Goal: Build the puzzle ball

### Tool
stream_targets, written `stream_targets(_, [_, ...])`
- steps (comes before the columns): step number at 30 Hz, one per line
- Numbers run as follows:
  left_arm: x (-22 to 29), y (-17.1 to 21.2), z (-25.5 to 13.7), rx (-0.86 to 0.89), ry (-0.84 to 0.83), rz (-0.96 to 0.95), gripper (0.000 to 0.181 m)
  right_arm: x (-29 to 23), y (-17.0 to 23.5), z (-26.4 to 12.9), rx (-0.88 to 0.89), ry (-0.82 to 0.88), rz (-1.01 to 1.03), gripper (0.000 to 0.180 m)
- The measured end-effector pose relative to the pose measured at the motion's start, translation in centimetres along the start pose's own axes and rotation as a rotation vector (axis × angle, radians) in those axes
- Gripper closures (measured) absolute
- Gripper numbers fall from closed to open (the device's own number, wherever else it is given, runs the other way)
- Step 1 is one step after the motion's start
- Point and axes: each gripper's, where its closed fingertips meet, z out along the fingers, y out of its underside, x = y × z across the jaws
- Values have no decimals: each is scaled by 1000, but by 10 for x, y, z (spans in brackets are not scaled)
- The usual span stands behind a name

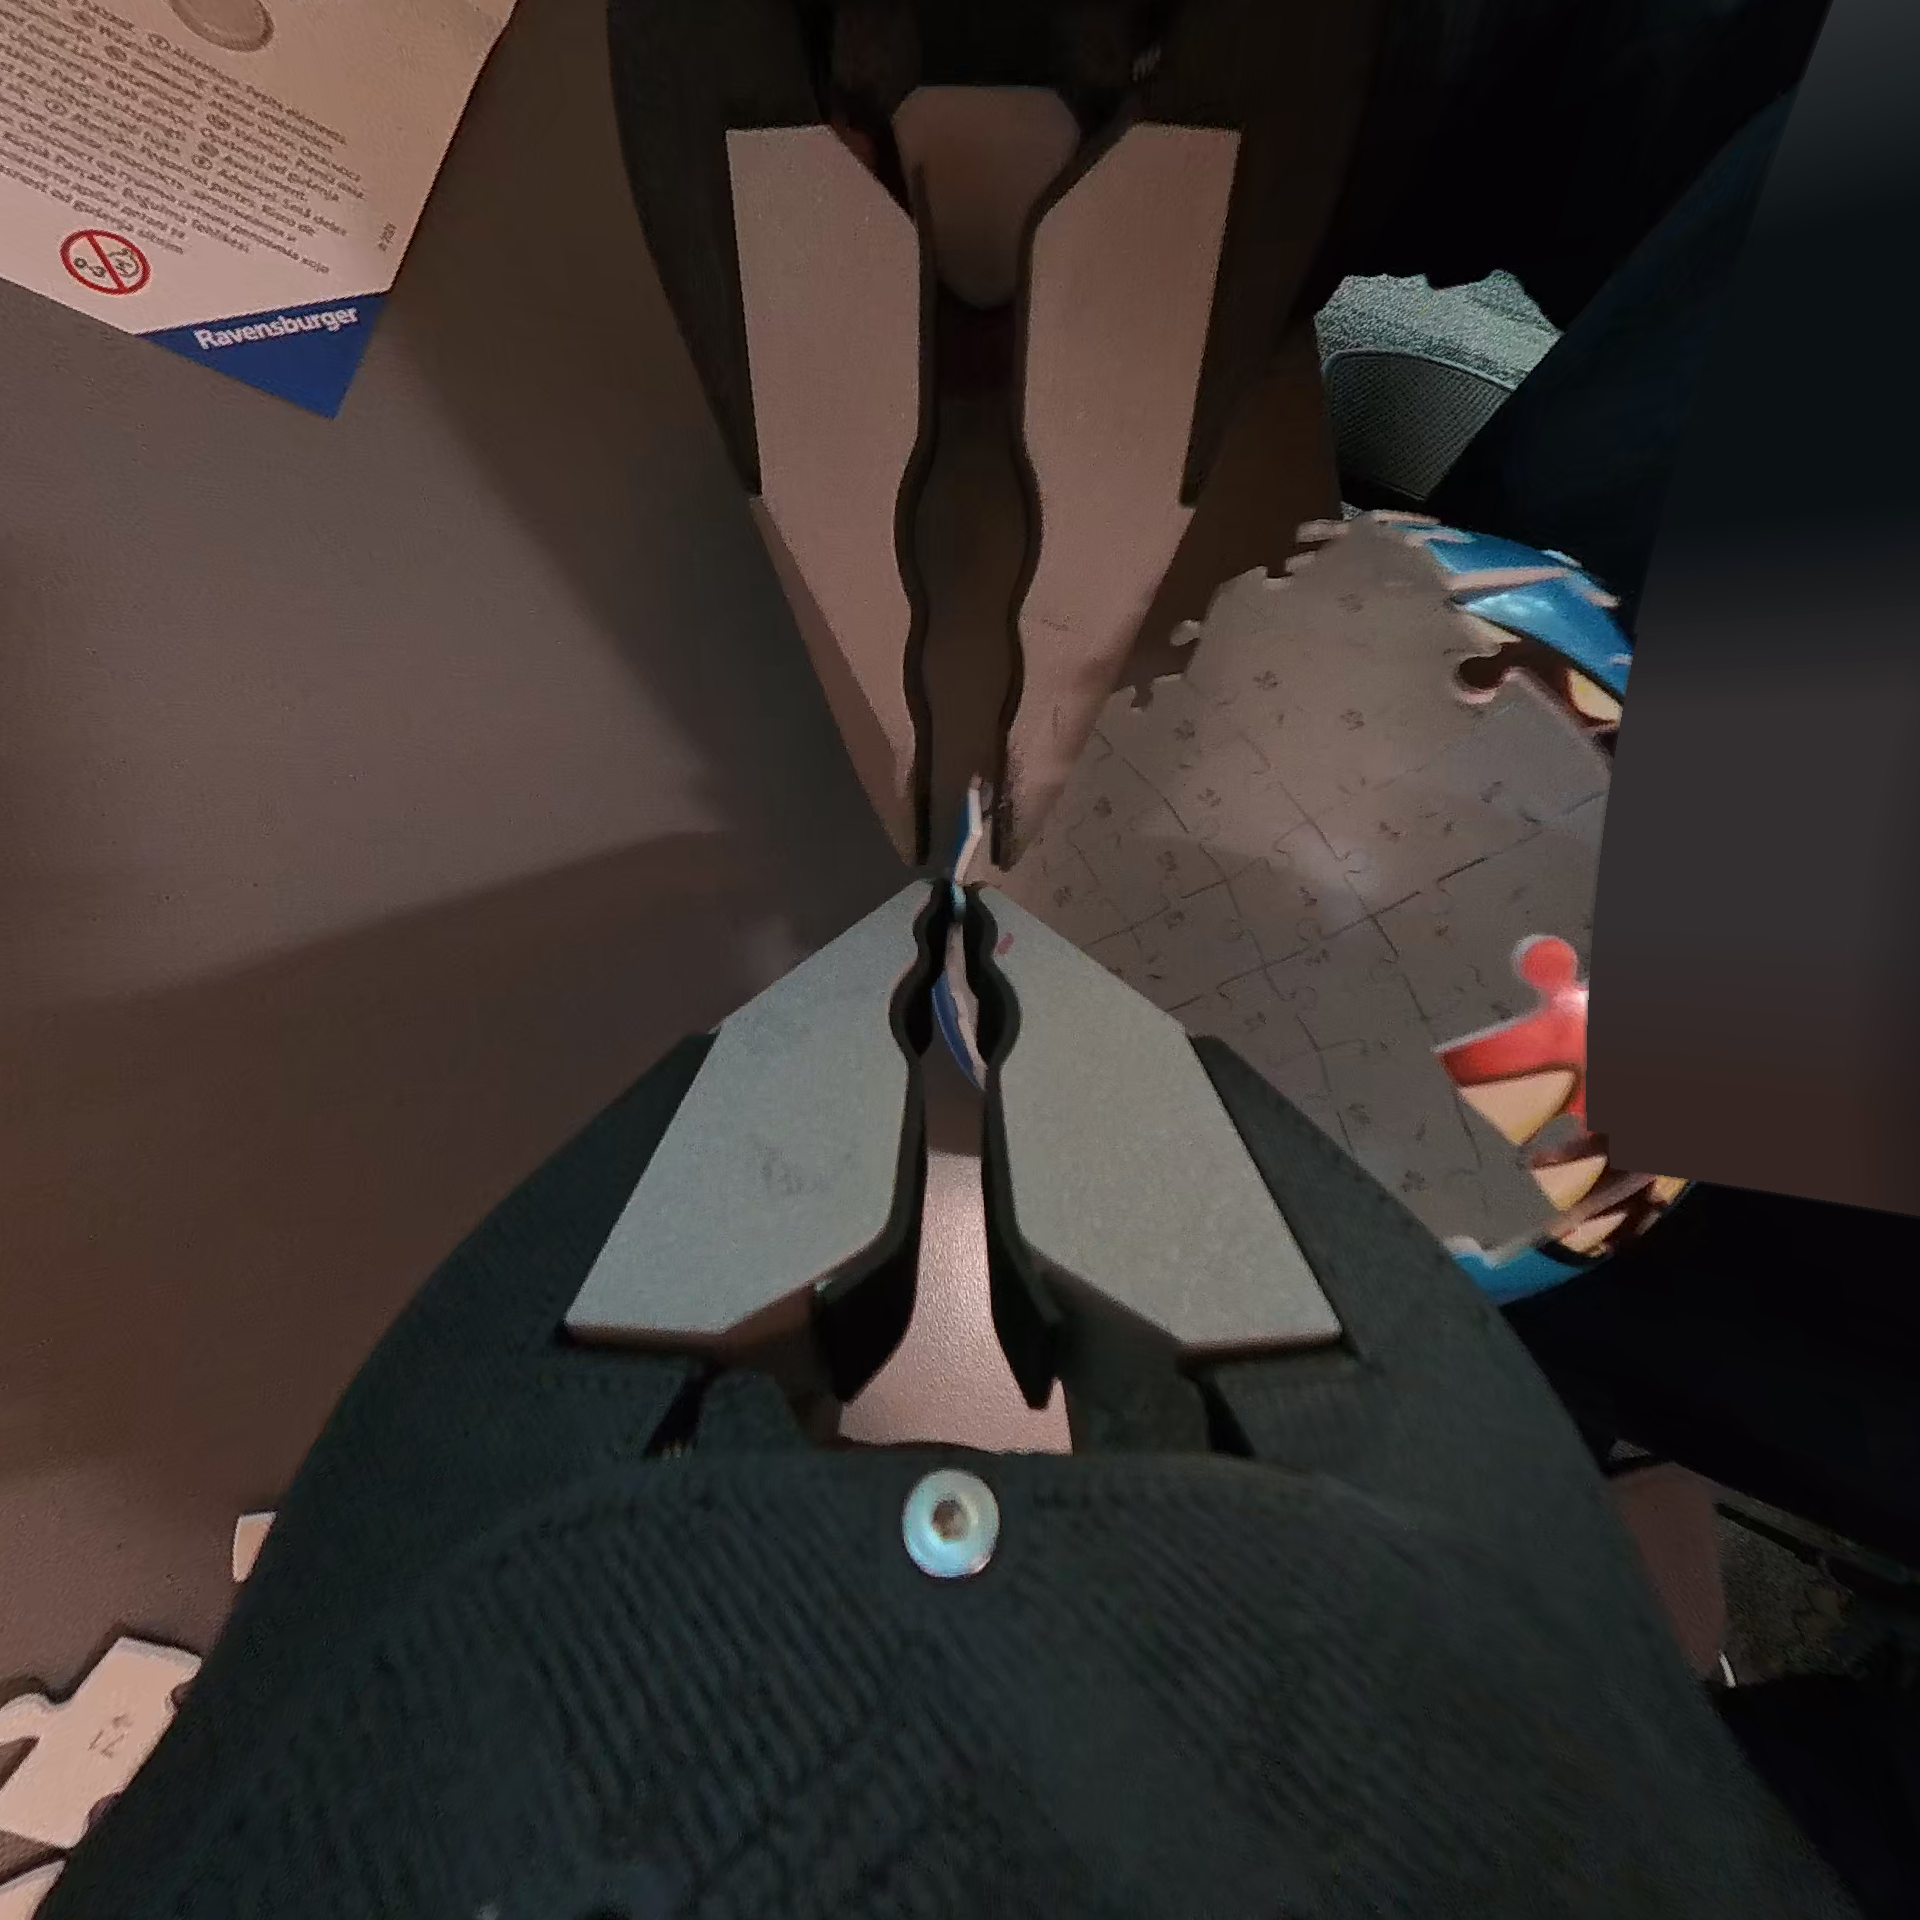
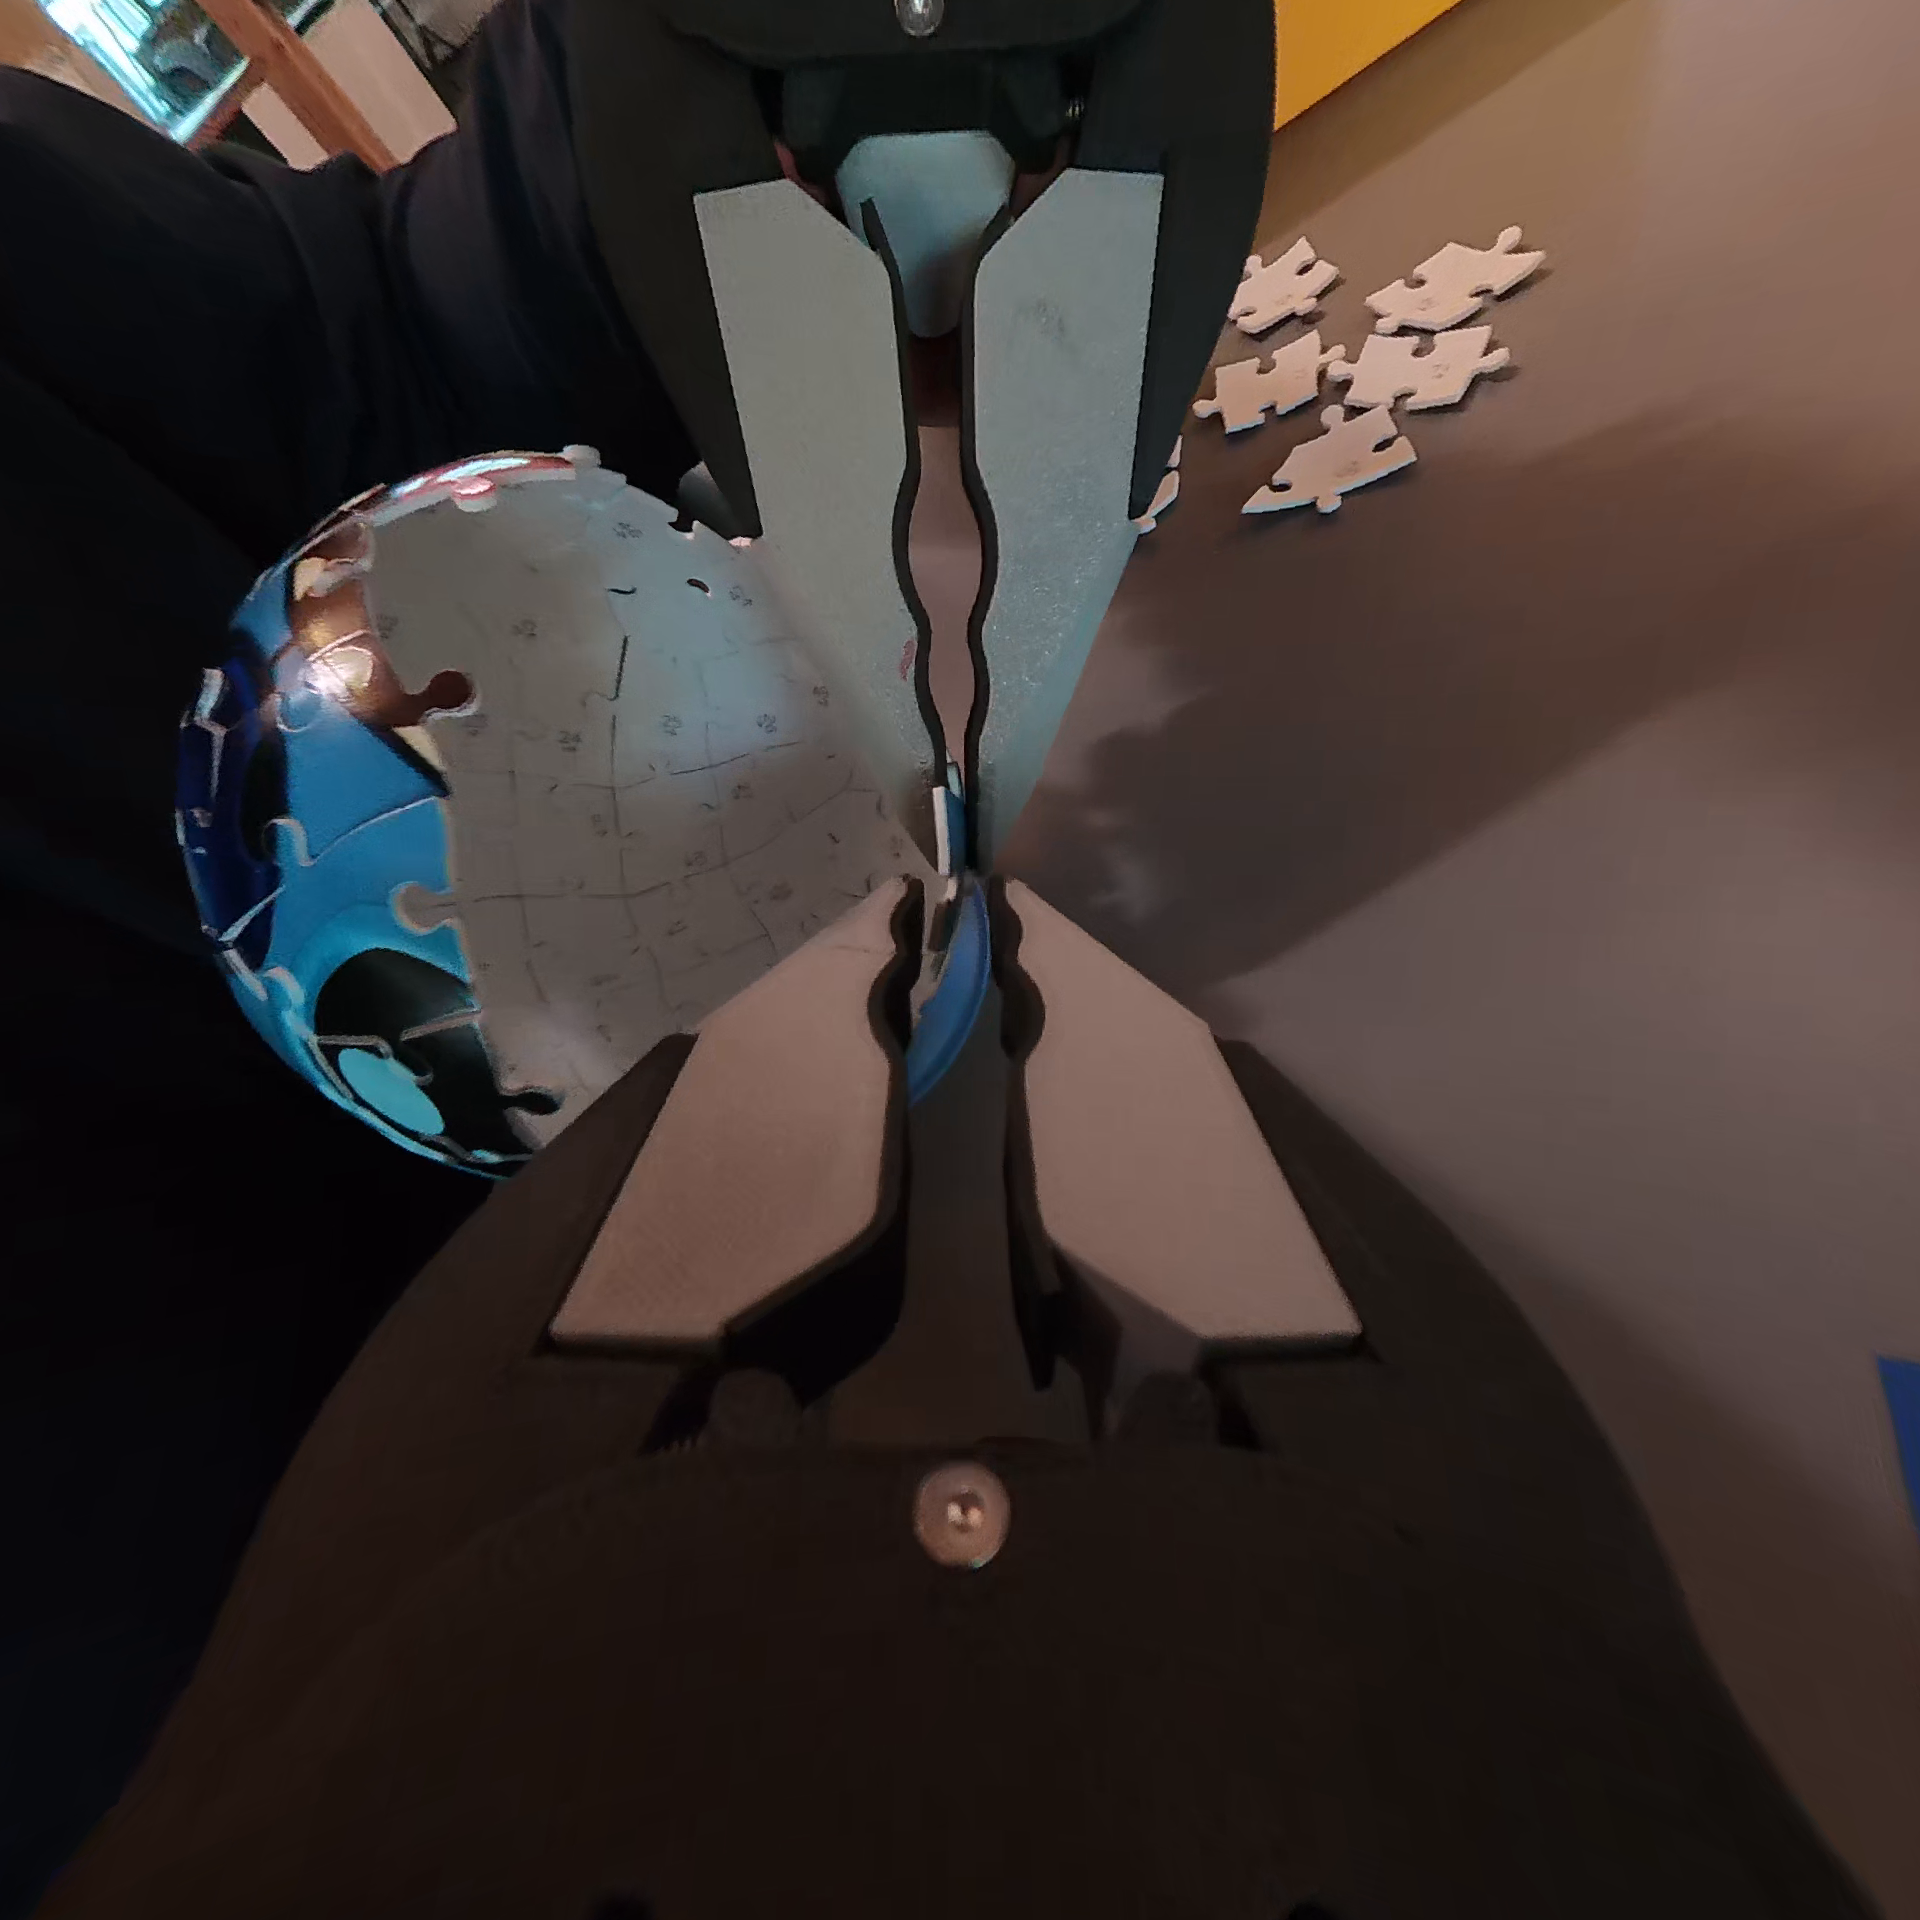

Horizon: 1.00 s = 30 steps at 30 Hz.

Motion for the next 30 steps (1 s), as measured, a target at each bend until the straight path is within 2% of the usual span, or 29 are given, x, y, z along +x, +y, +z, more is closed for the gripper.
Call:
stream_targets(8, [0,1,-1,1,2,-8,180,1,1,5,-8,22,-62,178])
stream_targets(30, [0,4,-2,-23,-21,4,181,1,1,6,-2,14,-42,180])
